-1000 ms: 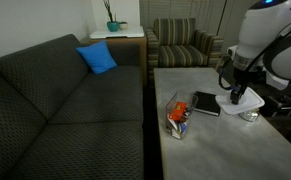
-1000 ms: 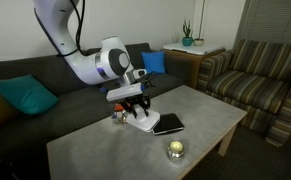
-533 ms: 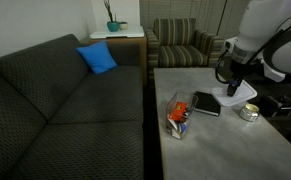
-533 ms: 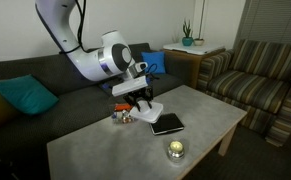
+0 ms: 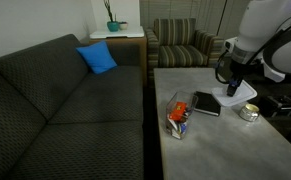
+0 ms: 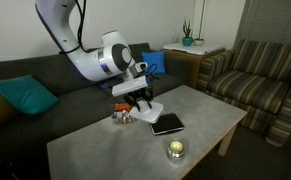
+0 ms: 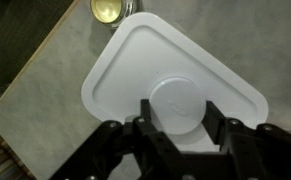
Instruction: Put the white lid on the storage bowl then push the button on the lid
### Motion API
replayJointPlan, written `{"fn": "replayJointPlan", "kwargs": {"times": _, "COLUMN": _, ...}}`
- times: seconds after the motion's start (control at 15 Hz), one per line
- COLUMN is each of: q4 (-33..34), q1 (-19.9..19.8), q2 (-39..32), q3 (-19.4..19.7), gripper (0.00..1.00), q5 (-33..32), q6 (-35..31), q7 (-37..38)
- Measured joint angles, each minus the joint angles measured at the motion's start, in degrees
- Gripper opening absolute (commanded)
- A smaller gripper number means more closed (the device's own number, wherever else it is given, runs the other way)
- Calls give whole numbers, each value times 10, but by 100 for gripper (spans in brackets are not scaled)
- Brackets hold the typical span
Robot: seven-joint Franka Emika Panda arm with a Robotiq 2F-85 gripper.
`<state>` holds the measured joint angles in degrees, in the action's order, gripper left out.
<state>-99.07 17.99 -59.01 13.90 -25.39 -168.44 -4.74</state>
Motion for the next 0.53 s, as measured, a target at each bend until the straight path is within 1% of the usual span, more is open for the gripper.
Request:
{"fn": "replayJointPlan", "kwargs": {"times": 0.27, "q4": 7, "q1": 1, "q2": 0, "q3": 1, "gripper": 29, "q5": -1, "q6": 0, "q7": -7}}
{"fn": "replayJointPlan", "kwargs": {"times": 0.53, "q4": 42, "q1": 0, "q2": 1, "q3": 3, "gripper": 29, "q5": -18, "q6": -1, "q7": -54}}
